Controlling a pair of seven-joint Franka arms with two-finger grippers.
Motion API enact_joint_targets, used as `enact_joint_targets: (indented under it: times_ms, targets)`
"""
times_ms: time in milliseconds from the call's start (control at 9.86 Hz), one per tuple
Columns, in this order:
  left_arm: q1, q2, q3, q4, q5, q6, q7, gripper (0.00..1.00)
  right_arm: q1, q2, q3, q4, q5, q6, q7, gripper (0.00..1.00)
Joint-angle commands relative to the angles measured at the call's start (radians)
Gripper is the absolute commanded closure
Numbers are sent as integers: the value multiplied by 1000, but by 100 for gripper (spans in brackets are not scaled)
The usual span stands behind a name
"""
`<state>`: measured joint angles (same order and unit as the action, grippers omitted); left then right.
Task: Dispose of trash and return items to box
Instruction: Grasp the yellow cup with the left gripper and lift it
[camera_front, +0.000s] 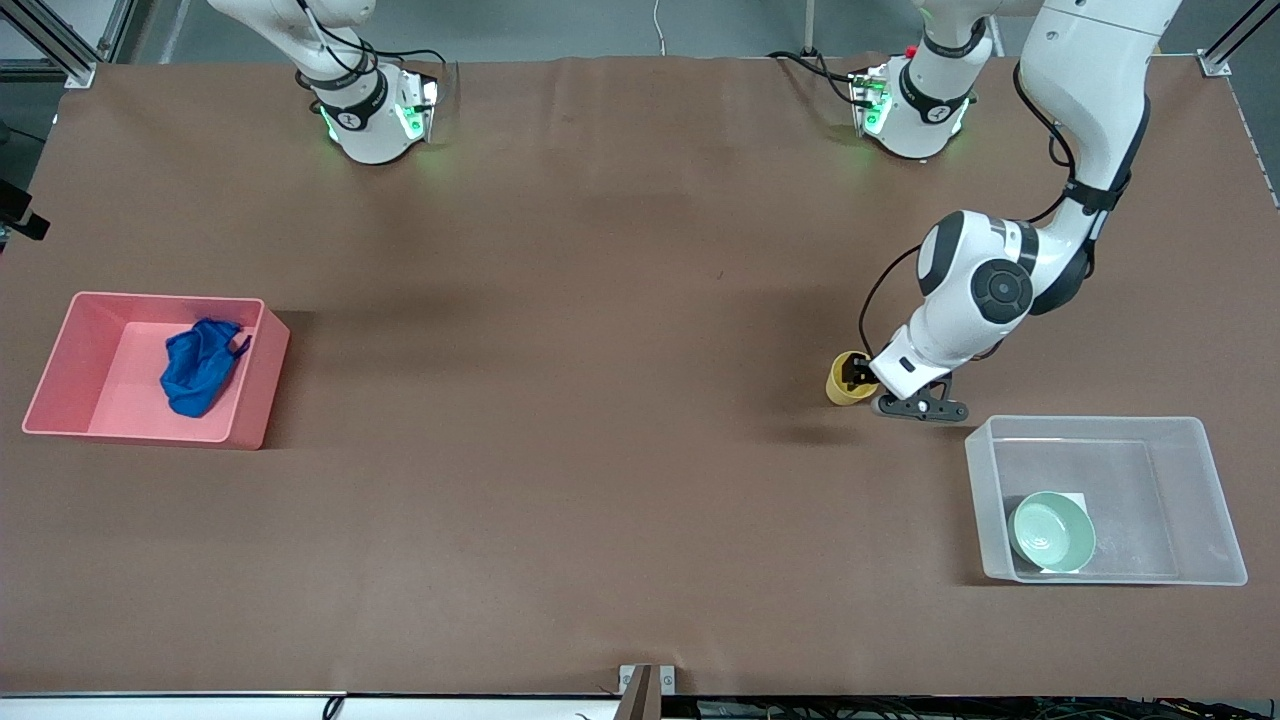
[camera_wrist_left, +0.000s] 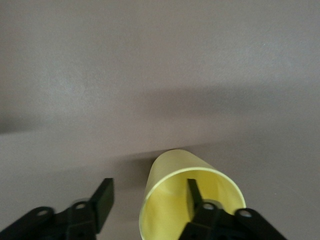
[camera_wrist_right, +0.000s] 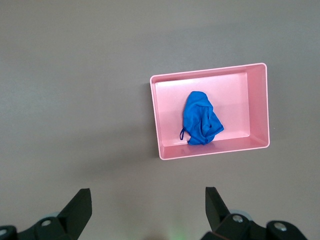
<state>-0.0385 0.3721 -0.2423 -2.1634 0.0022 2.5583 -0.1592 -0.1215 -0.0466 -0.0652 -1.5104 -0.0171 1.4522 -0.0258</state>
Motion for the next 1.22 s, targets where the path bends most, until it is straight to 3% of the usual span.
enact_joint_targets:
  times_ms: [0,406,507,812,1116]
  targets:
    - [2,22,1,-19,22,28,-22,88,-3,-18,1,-19,-3,-1,-9,0]
    - [-3,27,1,-13,22,28,-20,92,-1,-18,1,-19,-3,0,-9,0]
    - [-1,27,0,-10,22,28,-20,100,-1,-18,1,-19,-3,-1,-9,0]
    - [12,10,-3,8,22,22,-5,100,-3,-18,1,-19,-3,0,-9,0]
    - [12,-7,-3,118,21,-73,-11,100,-3,-18,1,-19,-3,0,-9,0]
